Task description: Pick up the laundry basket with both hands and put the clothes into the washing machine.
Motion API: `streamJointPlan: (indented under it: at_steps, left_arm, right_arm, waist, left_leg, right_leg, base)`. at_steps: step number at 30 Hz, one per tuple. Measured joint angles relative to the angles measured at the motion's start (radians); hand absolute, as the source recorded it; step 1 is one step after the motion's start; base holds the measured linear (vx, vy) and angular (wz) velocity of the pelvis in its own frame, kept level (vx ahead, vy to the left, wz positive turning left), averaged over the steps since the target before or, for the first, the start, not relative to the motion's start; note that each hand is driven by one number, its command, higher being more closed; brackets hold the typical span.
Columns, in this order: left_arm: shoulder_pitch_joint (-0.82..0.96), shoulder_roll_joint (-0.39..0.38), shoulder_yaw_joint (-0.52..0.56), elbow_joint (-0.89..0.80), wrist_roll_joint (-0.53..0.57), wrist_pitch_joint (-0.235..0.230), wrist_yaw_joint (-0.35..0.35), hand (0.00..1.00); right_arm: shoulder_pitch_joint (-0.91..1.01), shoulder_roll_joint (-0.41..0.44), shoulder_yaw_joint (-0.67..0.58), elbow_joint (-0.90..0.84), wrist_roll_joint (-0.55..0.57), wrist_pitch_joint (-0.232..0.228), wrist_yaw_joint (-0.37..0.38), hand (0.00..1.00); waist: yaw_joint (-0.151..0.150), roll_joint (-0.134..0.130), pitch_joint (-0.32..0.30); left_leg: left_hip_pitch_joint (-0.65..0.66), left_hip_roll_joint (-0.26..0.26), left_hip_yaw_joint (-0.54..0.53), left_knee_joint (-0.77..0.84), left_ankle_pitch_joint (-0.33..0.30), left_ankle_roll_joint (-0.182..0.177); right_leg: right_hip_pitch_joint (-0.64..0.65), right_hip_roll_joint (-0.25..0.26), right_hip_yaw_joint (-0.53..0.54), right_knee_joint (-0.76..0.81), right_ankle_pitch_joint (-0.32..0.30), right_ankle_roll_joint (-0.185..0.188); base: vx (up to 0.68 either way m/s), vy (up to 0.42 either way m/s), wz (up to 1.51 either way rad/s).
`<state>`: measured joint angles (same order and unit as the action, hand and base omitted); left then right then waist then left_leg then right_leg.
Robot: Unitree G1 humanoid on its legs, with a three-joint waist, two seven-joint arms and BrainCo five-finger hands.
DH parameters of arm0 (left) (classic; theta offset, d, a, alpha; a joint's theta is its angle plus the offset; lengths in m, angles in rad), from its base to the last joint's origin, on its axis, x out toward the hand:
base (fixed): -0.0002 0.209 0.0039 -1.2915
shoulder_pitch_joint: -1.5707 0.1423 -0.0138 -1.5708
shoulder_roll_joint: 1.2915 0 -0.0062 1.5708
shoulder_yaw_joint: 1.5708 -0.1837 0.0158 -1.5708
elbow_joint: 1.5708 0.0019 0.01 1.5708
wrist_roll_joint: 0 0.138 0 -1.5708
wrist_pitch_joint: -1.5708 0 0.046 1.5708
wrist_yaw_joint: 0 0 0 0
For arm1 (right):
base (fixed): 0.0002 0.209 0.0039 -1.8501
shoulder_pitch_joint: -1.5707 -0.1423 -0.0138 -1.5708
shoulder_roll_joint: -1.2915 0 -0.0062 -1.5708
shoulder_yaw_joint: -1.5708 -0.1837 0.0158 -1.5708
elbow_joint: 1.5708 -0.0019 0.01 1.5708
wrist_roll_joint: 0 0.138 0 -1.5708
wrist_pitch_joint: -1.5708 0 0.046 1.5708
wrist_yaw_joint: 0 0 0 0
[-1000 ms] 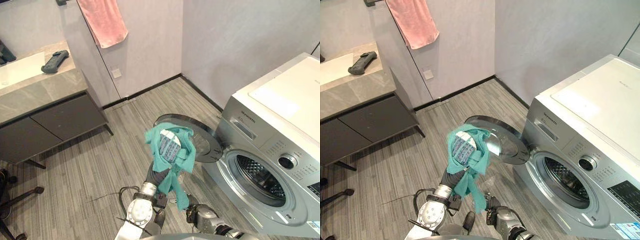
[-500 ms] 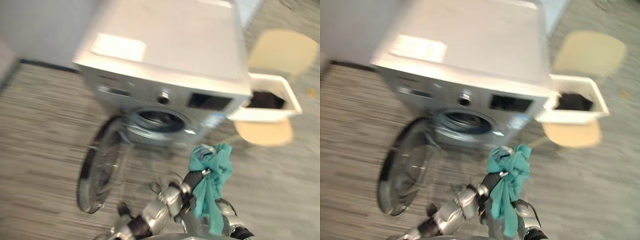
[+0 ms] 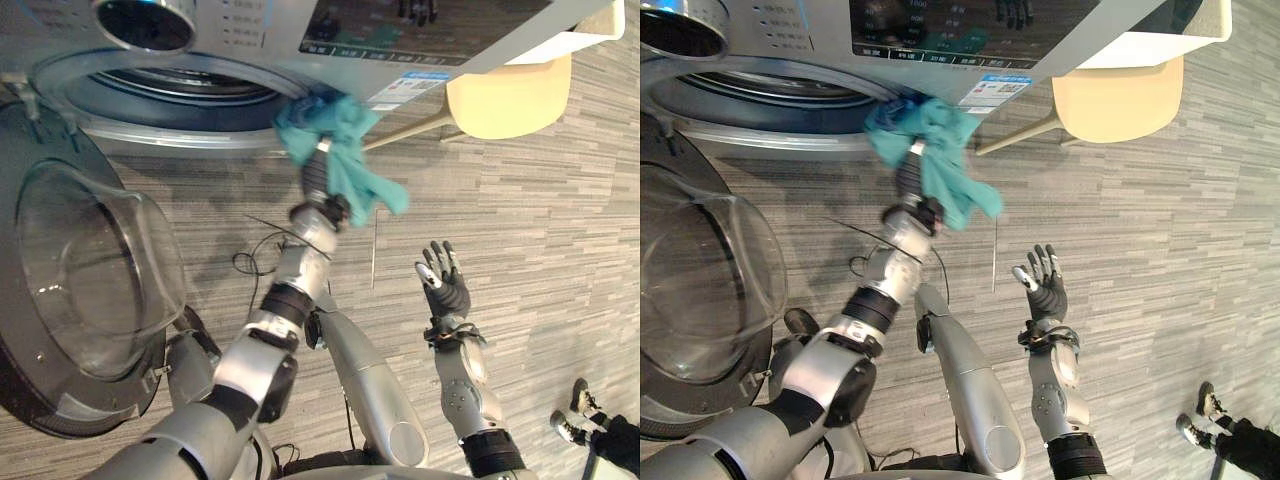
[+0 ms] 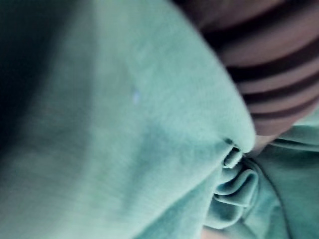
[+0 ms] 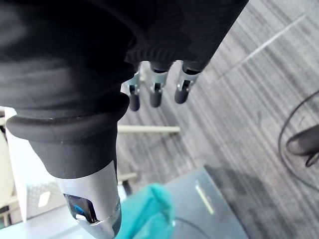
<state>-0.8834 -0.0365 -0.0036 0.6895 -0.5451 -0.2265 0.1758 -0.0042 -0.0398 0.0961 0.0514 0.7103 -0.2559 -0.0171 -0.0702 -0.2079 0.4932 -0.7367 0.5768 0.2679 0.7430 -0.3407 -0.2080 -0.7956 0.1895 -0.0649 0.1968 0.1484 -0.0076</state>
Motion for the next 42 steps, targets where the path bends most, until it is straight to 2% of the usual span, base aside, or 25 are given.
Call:
streamJointPlan:
  at_steps: [2,4,8,13,15,16,18,20,22,23,26,28,30,33,36,38,40,41,42]
  left_arm:
    - [0.0,0.029,0.027,-0.017,0.0,0.0,0.003,1.0]
    - [0.018,0.057,0.117,-0.031,-0.006,-0.004,0.044,1.0]
    - [0.094,0.057,0.131,-0.134,-0.008,-0.057,0.071,1.0]
    - [0.184,-0.017,0.116,-0.204,-0.007,-0.068,0.086,1.0]
    - [0.232,-0.05,0.11,-0.228,-0.007,-0.068,0.087,1.0]
    - [0.286,-0.081,0.095,-0.245,-0.008,-0.069,0.088,1.0]
    - [0.354,-0.106,0.07,-0.27,-0.007,-0.068,0.088,1.0]
    - [0.404,-0.117,0.045,-0.295,-0.008,-0.067,0.089,1.0]
    - [0.413,-0.129,0.038,-0.296,-0.013,-0.063,0.089,1.0]
    - [0.41,-0.131,0.038,-0.296,-0.013,-0.059,0.089,1.0]
    - [0.399,-0.132,0.02,-0.296,-0.011,-0.051,0.086,1.0]
    - [0.391,-0.132,-0.023,-0.295,-0.009,-0.046,0.085,1.0]
    - [0.383,-0.135,-0.067,-0.287,0.039,-0.041,0.064,1.0]
    - [0.39,-0.13,-0.11,-0.261,0.085,-0.035,0.028,1.0]
    - [0.449,-0.095,-0.185,-0.223,0.101,-0.013,-0.01,1.0]
    - [0.474,-0.07,-0.226,-0.181,0.112,0.007,-0.023,1.0]
    - [0.516,-0.042,-0.258,-0.139,0.116,0.029,-0.034,1.0]
    - [0.556,-0.02,-0.281,-0.13,0.115,0.033,-0.041,1.0]
    - [0.582,0.003,-0.296,-0.121,0.115,0.034,-0.042,1.0]
  right_arm:
    - [-0.002,0.014,0.017,-0.072,0.007,-0.018,0.006,0.0]
    - [-0.003,0.051,0.024,-0.07,0.013,-0.032,0.021,0.0]
    - [0.013,0.064,0.015,-0.068,0.017,-0.036,0.021,0.0]
    - [0.016,0.083,0.014,-0.064,0.011,-0.038,0.019,0.0]
    - [0.018,0.083,0.013,-0.052,0.004,-0.038,0.02,0.0]
    - [0.024,0.084,0.012,-0.029,0.004,-0.037,0.019,0.0]
    - [0.041,0.093,0.012,-0.01,0.003,-0.034,0.018,0.0]
    - [0.043,0.1,0.013,0.03,0.004,-0.03,0.013,0.0]
    - [0.034,0.102,0.017,0.092,0.004,-0.026,-0.003,0.0]
    - [0.029,0.105,0.021,0.125,-0.007,-0.018,-0.019,0.0]
    - [-0.013,0.105,0.022,0.227,-0.048,0.0,-0.054,0.0]
    - [-0.04,0.104,0.022,0.257,-0.087,0.007,-0.069,0.0]
    - [-0.041,0.088,0.024,0.263,-0.139,0.026,-0.072,0.0]
    - [-0.043,0.071,0.042,0.311,-0.175,0.044,-0.069,0.0]
    - [-0.043,0.069,0.039,0.384,-0.21,0.069,-0.067,0.0]
    - [-0.046,0.056,0.04,0.451,-0.217,0.074,-0.066,0.0]
    - [-0.059,0.04,0.041,0.529,-0.241,0.095,-0.066,0.0]
    - [-0.054,0.027,0.042,0.555,-0.259,0.086,-0.062,0.0]
    - [-0.069,0.013,0.046,0.592,-0.273,0.089,-0.055,0.0]
  waist:
    - [0.012,0.0,0.0]
    - [0.022,0.005,0.003]
    - [0.047,0.007,0.005]
    - [0.067,0.007,0.005]
    - [0.08,0.007,0.005]
    - [0.094,0.007,0.005]
    - [0.118,0.008,0.005]
    - [0.125,0.009,0.005]
    - [0.124,0.012,0.006]
    - [0.118,0.024,0.014]
    - [0.142,0.03,0.018]
    - [0.139,0.034,0.018]
    - [0.14,0.051,0.016]
    - [0.139,0.058,0.014]
    - [0.136,0.069,0.009]
    - [0.124,0.084,0.004]
    - [0.107,0.109,0.012]
    - [0.102,0.115,0.008]
    - [0.088,0.14,-0.011]
  left_leg:
    - [-0.046,0.017,0.01,0.028,-0.005,0.004]
    - [-0.058,0.035,0.009,0.043,-0.012,-0.003]
    - [-0.058,0.016,0.004,0.014,-0.009,-0.003]
    - [-0.057,-0.054,-0.016,-0.049,0.031,0.011]
    - [-0.053,-0.055,-0.022,-0.039,0.033,0.012]
    - [-0.057,-0.055,-0.038,-0.006,0.037,0.018]
    - [-0.079,-0.055,-0.083,0.053,0.052,0.043]
    - [-0.113,-0.079,-0.133,0.078,0.083,0.082]
    - [-0.098,-0.112,-0.137,0.029,0.107,0.068]
    - [-0.057,-0.135,-0.124,-0.037,0.111,0.062]
    - [0.062,-0.19,-0.062,-0.177,0.118,0.051]
    - [0.108,-0.231,-0.041,-0.216,0.136,0.065]
    - [0.137,-0.252,-0.025,-0.209,0.135,0.067]
    - [0.163,-0.256,-0.012,-0.143,0.111,0.101]
    - [0.192,-0.243,0.007,-0.077,0.051,0.107]
    - [0.201,-0.246,0.004,-0.077,0.046,0.116]
    - [0.241,-0.235,0.013,-0.096,0.051,0.126]
    - [0.262,-0.249,0.003,-0.085,0.051,0.12]
    - [0.241,-0.267,-0.045,-0.057,0.038,0.099]
  right_leg:
    - [-0.047,0.007,0.007,0.013,0.001,-0.001]
    - [-0.053,0.019,0.002,0.013,0.005,-0.006]
    - [-0.054,0.009,-0.012,0.006,0.004,-0.007]
    - [-0.048,-0.047,-0.044,0.003,0.003,-0.005]
    - [-0.045,-0.051,-0.053,0.019,-0.001,-0.005]
    - [-0.039,-0.054,-0.056,0.049,-0.042,-0.004]
    - [-0.038,-0.056,-0.063,0.093,-0.078,-0.004]
    - [-0.036,-0.079,-0.09,0.123,-0.116,-0.011]
    - [-0.012,-0.111,-0.122,0.106,-0.121,-0.012]
    - [0.018,-0.129,-0.138,0.085,-0.107,-0.012]
    - [0.086,-0.17,-0.132,0.025,-0.067,0.009]
    - [0.115,-0.201,-0.119,0.007,-0.048,0.022]
    - [0.129,-0.217,-0.097,0.027,-0.039,0.036]
    - [0.128,-0.229,-0.068,0.101,-0.042,0.04]
    - [0.135,-0.233,-0.064,0.154,-0.077,0.044]
    - [0.154,-0.241,-0.062,0.117,-0.093,0.031]
    - [0.15,-0.279,-0.07,0.301,-0.152,-0.044]
    - [0.152,-0.306,-0.052,0.421,-0.227,-0.029]
    - [0.195,-0.286,-0.044,0.36,-0.254,0.011]
  base:
    - [0.03,0.025,-0.32]
    - [0.04,0.014,-0.19]
    - [0.04,0.032,0.16]
    - [0.03,0.084,0.36]
    - [0.05,0.088,0.24]
    - [0.05,0.074,0.14]
    - [0.05,0.043,0.19]
    - [0.04,0.028,0.58]
    - [0.04,0.057,0.87]
    - [0.02,0.069,0.76]
    - [0.01,0.134,0.41]
    - [-0.02,0.113,0.13]
    - [-0.04,0.1,-0.02]
    - [-0.07,0.074,-0.22]
    - [-0.1,0.044,-0.36]
    - [-0.14,0.033,-0.17]
    - [-0.1,-0.025,0.14]
    - [-0.03,-0.069,0.34]
    - [-0.03,-0.053,0.13]
